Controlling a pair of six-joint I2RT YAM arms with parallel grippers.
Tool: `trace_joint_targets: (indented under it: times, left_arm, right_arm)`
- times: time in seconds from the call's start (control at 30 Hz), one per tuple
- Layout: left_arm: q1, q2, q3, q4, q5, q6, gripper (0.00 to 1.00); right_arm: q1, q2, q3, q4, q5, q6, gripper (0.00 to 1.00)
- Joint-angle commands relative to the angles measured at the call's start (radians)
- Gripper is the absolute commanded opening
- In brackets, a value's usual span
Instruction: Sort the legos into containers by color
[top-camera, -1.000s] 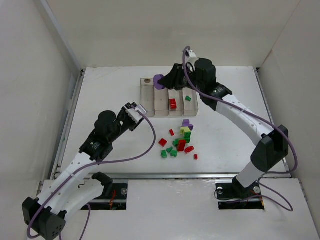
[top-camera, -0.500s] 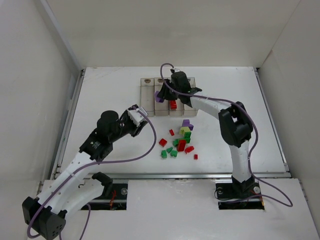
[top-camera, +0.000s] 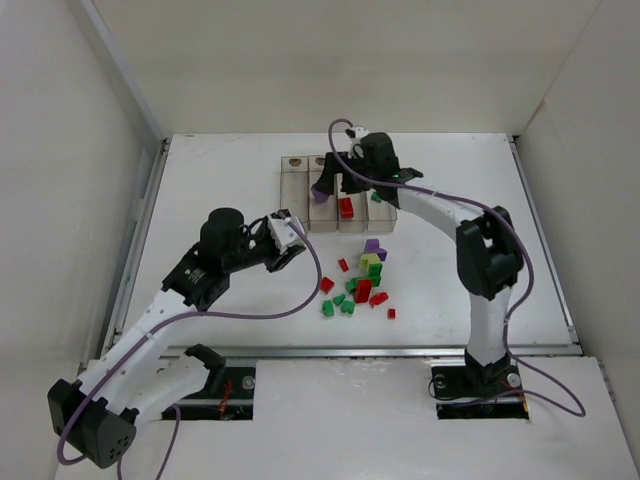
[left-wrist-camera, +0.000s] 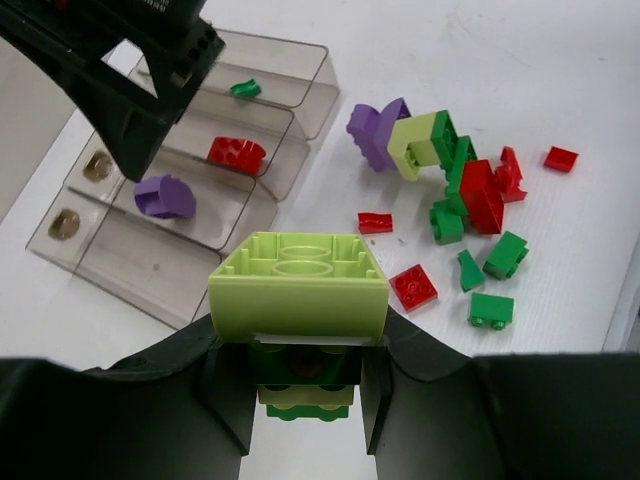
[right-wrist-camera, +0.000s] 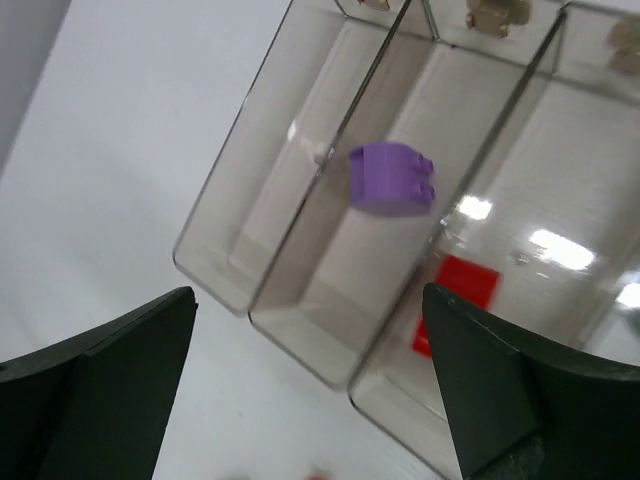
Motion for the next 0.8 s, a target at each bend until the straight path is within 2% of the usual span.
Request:
trace_joint_targets:
  times: [0.0,0.07,0.1,0.13,0.17,0.23,0.37,0.5,0.6,0.7,0.77]
  left_arm:
    - [0.003,0.031,0.109,-0.018,0.139,0.097,0.00]
    - [0.003,0.069,0.143,-0.051,0.176,0.131,0.00]
    - [0.003,0.082,0.172,-0.060,0.211,0.154,0.00]
    - [0.003,0.094,0.185,-0.060,0.230,0.154,0.00]
    - [0.003,0.106,0.195,-0.071,0.251,0.174,0.00]
    - [0.021,0.149,0.217,-0.095,0.323,0.200,0.00]
    - [0.040,0.281,0.347,-0.181,0.414,0.202,0.00]
    - [0.040,0.359,0.454,-0.247,0.454,0.232,0.00]
    - [0.040,0.380,0.485,-0.256,0.500,0.233,0.00]
    - [0.040,0.380,0.485,-0.256,0.514,0.222,0.00]
    - [0.040,0.389,0.485,-0.256,0.514,0.208,0.00]
  right_arm:
    - [-0.049,-0.247,-0.083,0.026,-0.184,-0.342,1.00]
    - [-0.073,-0.357,-0.228,0.026,-0.280,-0.530,1.00]
    - [-0.083,-0.460,-0.275,0.026,-0.354,-0.674,0.99]
    - [-0.083,-0.503,-0.313,0.026,-0.355,-0.725,0.99]
    - [-0.083,-0.543,-0.343,0.017,-0.448,-0.767,0.99]
    - [-0.083,-0.637,-0.399,0.008,-0.540,-0.830,0.99]
    - [-0.070,-0.718,-0.420,0.008,-0.706,-0.830,0.84]
    - [0.029,-0.718,-0.420,0.008,-0.682,-0.839,0.85]
    - [0.040,-0.674,-0.387,0.008,-0.715,-0.853,0.87]
    - [0.040,-0.649,-0.351,0.008,-0.768,-0.853,0.82]
    - [0.040,-0.649,-0.351,0.008,-0.804,-0.853,0.75]
